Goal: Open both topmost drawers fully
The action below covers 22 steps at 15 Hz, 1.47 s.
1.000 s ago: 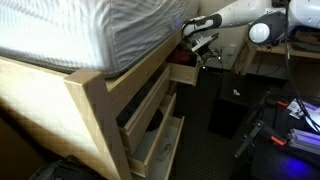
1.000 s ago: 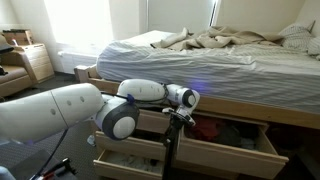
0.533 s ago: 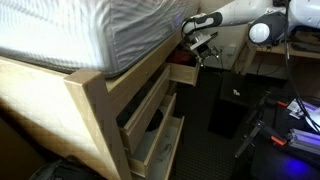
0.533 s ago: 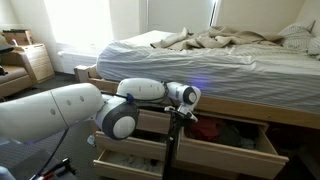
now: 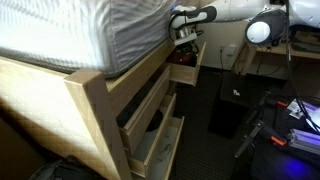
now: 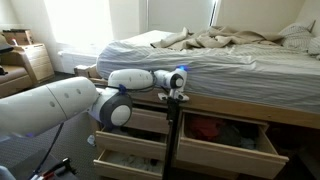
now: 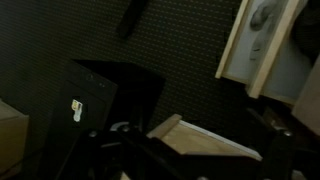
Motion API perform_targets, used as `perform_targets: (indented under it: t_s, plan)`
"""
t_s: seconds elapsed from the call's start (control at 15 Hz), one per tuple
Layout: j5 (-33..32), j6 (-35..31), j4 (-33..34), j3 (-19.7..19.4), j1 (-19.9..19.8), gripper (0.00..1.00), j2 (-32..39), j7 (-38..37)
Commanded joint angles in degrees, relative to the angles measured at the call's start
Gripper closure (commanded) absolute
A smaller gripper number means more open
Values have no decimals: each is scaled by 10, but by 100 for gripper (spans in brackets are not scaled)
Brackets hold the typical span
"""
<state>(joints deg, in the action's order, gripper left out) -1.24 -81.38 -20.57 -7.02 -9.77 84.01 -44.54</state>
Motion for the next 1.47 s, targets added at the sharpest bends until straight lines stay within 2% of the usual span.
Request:
perform_targets:
  t_s: [0.0,0.07,0.13,0.4,0.47,0.6,0.73,1.13,1.27,1.4]
  plan:
    - [-9,-60,0,6,45,0,-7,38]
    - [-6,-84,1,8,40,0,-8,55]
    - [0,-53,-8,5,20,0,-7,33]
    - [-1,-60,-8,4,19,0,-6,55]
    - [13,-64,-9,17,15,0,-3,60]
    - [12,-66,-7,28,47,0,-2,100]
    - [9,-38,-12,32,69,0,-10,132]
    - [31,10,-13,54,78,0,-19,249]
    - [42,-1,-8,59,78,0,-19,246]
    - [58,-49,1,65,74,0,-15,203]
